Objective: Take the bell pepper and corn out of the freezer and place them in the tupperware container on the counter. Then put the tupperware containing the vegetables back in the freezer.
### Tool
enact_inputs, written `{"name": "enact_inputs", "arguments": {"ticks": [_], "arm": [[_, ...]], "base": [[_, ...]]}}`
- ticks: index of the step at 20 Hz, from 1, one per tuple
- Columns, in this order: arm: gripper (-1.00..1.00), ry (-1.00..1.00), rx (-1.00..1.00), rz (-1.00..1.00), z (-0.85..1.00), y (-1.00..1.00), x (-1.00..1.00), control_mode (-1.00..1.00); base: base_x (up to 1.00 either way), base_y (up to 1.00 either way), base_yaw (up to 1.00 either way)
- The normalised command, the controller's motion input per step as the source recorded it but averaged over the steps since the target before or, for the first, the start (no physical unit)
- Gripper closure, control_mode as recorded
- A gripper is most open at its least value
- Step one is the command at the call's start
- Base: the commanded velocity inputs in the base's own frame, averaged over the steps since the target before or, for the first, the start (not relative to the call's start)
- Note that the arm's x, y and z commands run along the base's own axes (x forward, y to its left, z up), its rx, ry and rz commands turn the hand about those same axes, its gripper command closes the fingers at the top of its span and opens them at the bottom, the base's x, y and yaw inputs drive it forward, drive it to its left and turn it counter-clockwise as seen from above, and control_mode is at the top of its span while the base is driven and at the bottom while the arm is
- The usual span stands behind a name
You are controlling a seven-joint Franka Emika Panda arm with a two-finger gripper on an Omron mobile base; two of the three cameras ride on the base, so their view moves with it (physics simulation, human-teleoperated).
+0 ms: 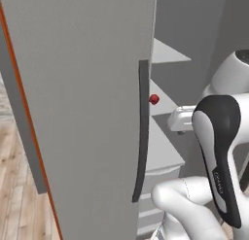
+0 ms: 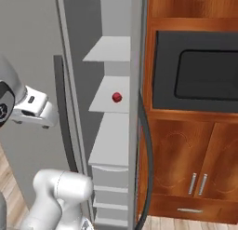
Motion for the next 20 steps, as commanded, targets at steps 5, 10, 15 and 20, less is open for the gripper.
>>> {"name": "enact_inputs", "arguments": {"ticks": [5, 10, 15, 20], "arm": [[-1.0, 0.0, 0.0, 0.0, 0.0, 0.0, 0.0, 1.0], [-1.0, 0.0, 0.0, 0.0, 0.0, 0.0, 0.0, 1.0], [-1.0, 0.0, 0.01, 0.02, 0.0, -0.09, 0.02, -1.0], [-1.0, -0.11, 0.0, 0.01, 0.0, -0.76, 0.0, -1.0]], "base": [[0.44, -0.16, 0.15], [0.61, -0.44, 0.12], [0.37, -0.4, 0.08], [0.0, 0.0, 0.0]]}}
